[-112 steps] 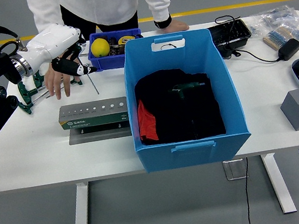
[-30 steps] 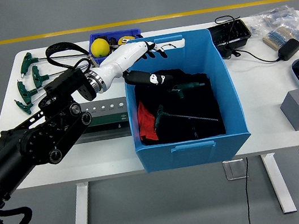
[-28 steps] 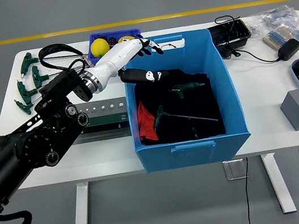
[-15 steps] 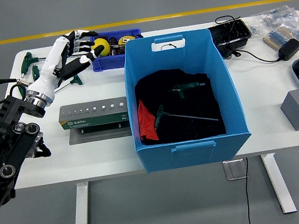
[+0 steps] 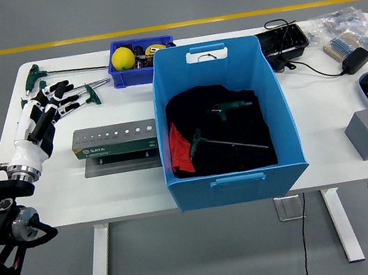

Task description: Lift tool from toolbox,place it in box,lift tool from toolbox,place it in box

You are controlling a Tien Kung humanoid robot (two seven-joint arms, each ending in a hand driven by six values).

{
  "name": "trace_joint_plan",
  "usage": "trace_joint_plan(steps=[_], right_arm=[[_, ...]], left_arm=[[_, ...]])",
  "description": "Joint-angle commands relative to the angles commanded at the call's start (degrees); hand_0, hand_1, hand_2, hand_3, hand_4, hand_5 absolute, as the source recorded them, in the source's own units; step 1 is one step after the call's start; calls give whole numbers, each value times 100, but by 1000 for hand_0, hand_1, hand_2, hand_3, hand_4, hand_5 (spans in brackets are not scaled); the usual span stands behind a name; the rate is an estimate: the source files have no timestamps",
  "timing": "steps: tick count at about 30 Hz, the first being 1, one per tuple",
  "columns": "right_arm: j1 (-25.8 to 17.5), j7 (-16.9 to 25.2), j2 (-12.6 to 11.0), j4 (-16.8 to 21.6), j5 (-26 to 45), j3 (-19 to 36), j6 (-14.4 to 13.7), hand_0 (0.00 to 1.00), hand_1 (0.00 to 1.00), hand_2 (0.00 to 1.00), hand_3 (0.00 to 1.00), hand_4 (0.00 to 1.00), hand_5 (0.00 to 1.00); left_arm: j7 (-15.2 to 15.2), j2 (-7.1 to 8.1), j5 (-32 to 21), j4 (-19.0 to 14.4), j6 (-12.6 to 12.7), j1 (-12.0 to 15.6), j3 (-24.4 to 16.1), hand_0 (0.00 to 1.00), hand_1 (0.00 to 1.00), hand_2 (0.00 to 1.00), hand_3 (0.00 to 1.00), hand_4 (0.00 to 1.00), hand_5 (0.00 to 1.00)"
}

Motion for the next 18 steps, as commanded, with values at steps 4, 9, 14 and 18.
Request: trace_joint_plan(steps=[4,9,14,18], right_arm=[[3,0,1,6,24,2,-7,683,648,702,555,776,662],[18,-1,-2,11,27,-3,-3,682,649,702,556,776,662],[27,0,-7,12,34,-21,3,682,649,702,556,776,662],[27,7,-1,8,72,-54,7,682,648,702,555,776,662]], left_arm=[[662,-290,272,-405,-216,316,-537,640,667,760,699,897,634],[1457,-419,907,-894,-334,532,-898,650,675,770,707,889,639],[1498,-572,951,-1221,-225,713,-1131,650,675,770,707,889,639],[1244,-696,846,-1417,-251,931,-1340,720,738,824,733,902,683]])
